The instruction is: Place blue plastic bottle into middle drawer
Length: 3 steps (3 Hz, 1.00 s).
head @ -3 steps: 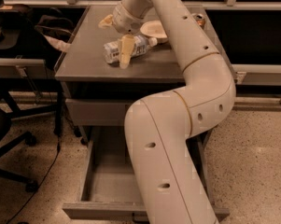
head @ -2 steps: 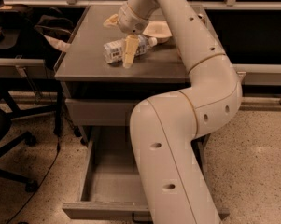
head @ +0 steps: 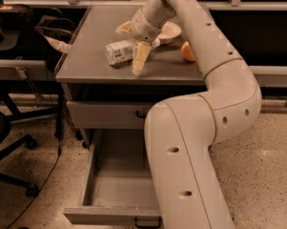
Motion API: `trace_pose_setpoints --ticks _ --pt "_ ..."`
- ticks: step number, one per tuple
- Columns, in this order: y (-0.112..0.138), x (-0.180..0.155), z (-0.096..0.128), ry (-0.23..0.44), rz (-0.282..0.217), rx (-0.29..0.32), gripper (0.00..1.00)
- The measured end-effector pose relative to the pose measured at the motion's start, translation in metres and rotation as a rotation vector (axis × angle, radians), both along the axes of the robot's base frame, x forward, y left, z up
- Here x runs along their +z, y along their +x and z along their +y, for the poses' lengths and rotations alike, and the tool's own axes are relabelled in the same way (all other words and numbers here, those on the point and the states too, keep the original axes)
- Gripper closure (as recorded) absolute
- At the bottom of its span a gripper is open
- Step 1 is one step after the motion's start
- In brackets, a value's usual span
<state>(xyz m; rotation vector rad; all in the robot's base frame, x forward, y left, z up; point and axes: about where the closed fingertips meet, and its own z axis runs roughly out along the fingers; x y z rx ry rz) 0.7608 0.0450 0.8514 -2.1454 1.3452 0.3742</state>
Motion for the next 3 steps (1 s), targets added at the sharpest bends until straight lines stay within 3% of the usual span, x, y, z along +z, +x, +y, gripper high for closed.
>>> trace_pose_setpoints --ticks 1,2,3 --pt "0.0 0.0 0.0 0.0 0.0 0.0 0.0" --pt "0.0 0.0 0.0 0.0 0.0 0.0 0.16" --pt "0.0 0.0 0.0 0.0 0.0 0.0 0.47"
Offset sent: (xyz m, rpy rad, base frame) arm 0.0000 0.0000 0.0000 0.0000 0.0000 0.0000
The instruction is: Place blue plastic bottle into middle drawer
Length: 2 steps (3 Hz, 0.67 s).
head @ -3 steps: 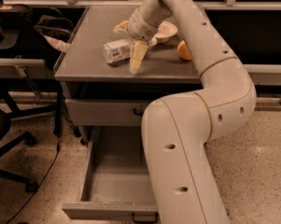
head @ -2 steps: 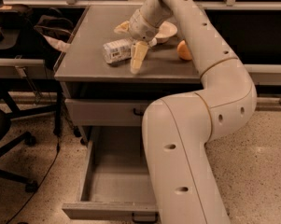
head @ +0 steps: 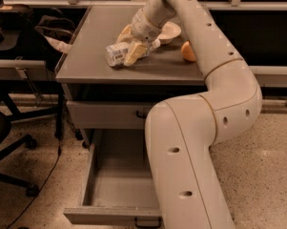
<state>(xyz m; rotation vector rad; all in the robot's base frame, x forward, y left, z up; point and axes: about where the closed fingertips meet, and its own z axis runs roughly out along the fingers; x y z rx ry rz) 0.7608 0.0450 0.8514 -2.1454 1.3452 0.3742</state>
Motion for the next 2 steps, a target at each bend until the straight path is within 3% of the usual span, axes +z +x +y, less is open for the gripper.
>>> trace_pose_setpoints --ticks 2 --pt "0.0 0.0 0.0 0.0 0.0 0.0 0.94"
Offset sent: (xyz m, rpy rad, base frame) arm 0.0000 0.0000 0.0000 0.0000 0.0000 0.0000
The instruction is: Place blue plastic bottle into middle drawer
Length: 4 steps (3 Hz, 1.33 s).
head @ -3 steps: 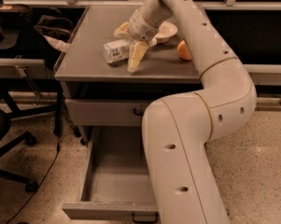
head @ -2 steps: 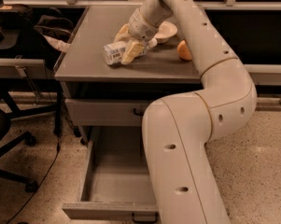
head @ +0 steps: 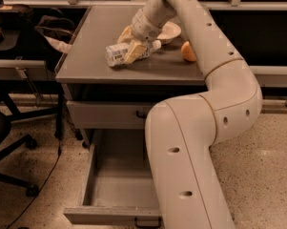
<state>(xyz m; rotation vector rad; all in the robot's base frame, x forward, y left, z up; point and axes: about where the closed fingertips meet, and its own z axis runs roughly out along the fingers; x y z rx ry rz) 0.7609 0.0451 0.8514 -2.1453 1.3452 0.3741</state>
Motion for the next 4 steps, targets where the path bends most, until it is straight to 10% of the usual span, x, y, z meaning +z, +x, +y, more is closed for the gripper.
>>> trace_pose_setpoints --ticks 2,4 --pt "0.011 0.036 -0.018 0.067 -0.079 -0.113 1.0" --pt "-0.032 0.13 -0.059 0.211 -0.173 -0.345 1.0"
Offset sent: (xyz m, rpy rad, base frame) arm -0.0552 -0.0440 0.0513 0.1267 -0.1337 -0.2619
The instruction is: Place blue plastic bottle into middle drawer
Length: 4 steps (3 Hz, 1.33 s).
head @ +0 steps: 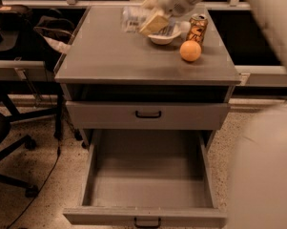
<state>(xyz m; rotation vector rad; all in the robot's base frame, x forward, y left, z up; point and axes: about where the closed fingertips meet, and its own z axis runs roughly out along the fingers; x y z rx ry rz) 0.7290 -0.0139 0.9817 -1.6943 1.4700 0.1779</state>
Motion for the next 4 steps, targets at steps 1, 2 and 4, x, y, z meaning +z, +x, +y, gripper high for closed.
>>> trace_pose_setpoints --ticks 1,2,4 --pt "-0.04 0.043 -0.022 0.135 -0.048 -0.117 1.0" --pt "-0.062 0.034 -0.035 0.209 -0.036 -0.244 1.0" --pt "-0.091 -0.086 -0.029 0.183 0.178 -0.331 1.0"
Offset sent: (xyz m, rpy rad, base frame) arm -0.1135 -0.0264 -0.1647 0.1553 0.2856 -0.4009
